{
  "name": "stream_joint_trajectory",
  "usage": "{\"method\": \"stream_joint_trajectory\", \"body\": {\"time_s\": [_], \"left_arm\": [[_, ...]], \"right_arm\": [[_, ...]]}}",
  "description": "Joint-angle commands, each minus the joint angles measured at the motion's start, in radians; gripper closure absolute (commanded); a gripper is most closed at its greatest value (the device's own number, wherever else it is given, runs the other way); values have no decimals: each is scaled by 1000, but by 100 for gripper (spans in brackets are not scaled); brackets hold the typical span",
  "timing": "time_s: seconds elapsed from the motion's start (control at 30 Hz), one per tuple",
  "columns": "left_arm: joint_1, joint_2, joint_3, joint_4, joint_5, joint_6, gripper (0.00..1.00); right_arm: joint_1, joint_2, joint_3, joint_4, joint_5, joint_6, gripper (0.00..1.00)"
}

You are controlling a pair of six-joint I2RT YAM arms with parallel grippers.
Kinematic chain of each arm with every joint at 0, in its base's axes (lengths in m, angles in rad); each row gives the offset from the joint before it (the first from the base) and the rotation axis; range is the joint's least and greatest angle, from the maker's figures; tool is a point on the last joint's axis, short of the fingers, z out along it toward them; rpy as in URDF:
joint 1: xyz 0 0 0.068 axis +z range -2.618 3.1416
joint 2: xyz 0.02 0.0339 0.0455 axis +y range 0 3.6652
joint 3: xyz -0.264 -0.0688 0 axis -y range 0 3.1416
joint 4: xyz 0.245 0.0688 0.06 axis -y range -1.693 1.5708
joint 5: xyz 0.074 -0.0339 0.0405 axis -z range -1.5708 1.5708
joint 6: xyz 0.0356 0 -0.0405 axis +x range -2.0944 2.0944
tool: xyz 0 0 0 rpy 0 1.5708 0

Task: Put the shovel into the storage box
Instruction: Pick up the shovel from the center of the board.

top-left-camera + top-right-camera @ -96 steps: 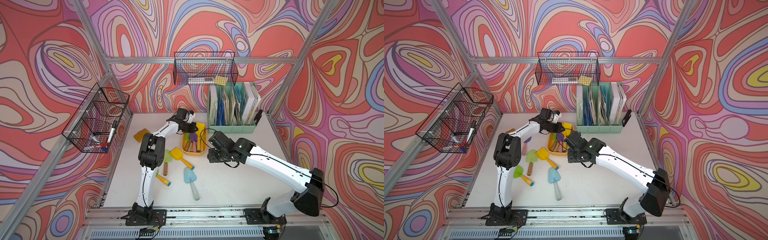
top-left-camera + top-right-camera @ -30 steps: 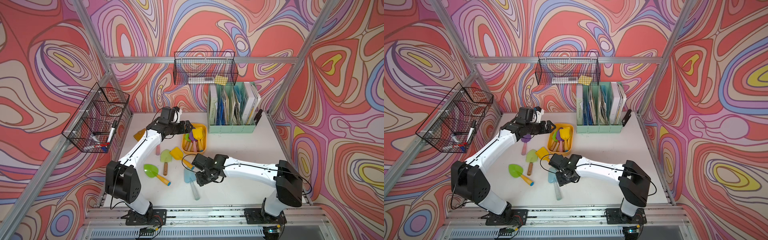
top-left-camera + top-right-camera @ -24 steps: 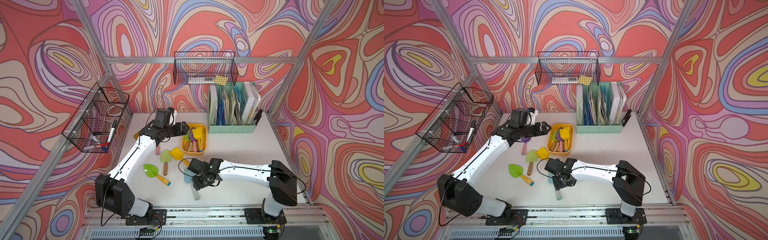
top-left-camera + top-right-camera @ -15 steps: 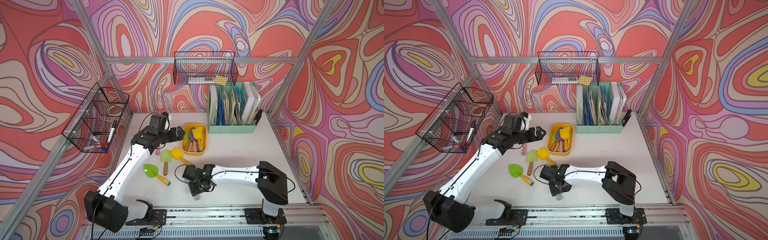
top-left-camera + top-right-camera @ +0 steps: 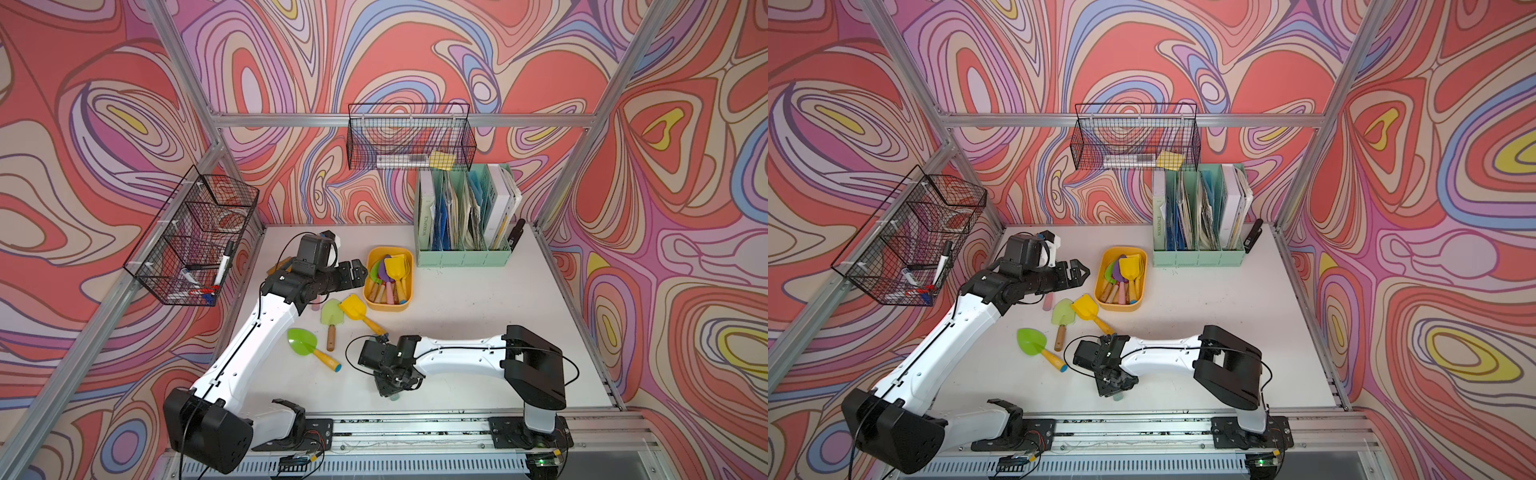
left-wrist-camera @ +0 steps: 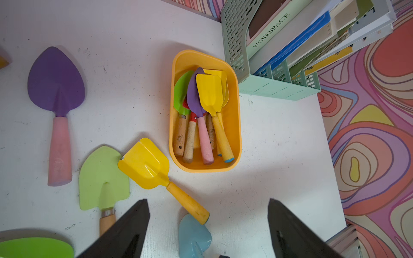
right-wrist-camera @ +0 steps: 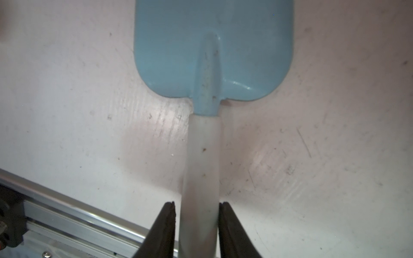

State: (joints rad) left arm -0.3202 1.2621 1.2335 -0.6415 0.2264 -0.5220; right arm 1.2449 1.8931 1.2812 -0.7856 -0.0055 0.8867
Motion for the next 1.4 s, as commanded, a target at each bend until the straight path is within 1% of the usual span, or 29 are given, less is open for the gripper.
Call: {"method": "stream_joint_trajectory", "body": {"time_s": [0.0, 0.27, 0.47, 0.63, 0.67, 0.73, 0.93, 1.0, 1.1, 1.27, 1.37], "left_arm": [[3, -23, -8, -11, 20, -8, 12], [3, -37, -8, -14, 39, -15, 12], [4, -71, -3, -15, 63, -13, 11], [4, -82, -4, -14, 63, -16, 11], [4, -81, -6, -9, 67, -20, 11], [4, -75, -10, 6, 76, -29, 11], [3, -41, -16, 59, 116, -50, 11], [3, -30, -24, 93, 153, -52, 11], [3, -18, -45, 176, 234, -68, 11], [3, 18, -60, 292, 363, -102, 15], [3, 46, -60, 348, 435, -128, 18]], "right_arm": [[7, 7, 14, -18, 30, 15, 71], [10, -4, 6, -17, 41, 19, 91], [17, -53, 11, -36, 53, 20, 100], [23, -115, 7, -70, 77, 19, 100], [22, -157, 3, -84, 85, 21, 100], [22, -192, -4, -109, 101, 24, 100], [16, -317, 9, -196, 207, 30, 100], [-2, -351, 28, -212, 236, 20, 100], [-62, -408, 36, -187, 251, -11, 100], [-196, -479, 39, -85, 179, -116, 100], [-263, -490, 61, -49, 124, -178, 100]]}}
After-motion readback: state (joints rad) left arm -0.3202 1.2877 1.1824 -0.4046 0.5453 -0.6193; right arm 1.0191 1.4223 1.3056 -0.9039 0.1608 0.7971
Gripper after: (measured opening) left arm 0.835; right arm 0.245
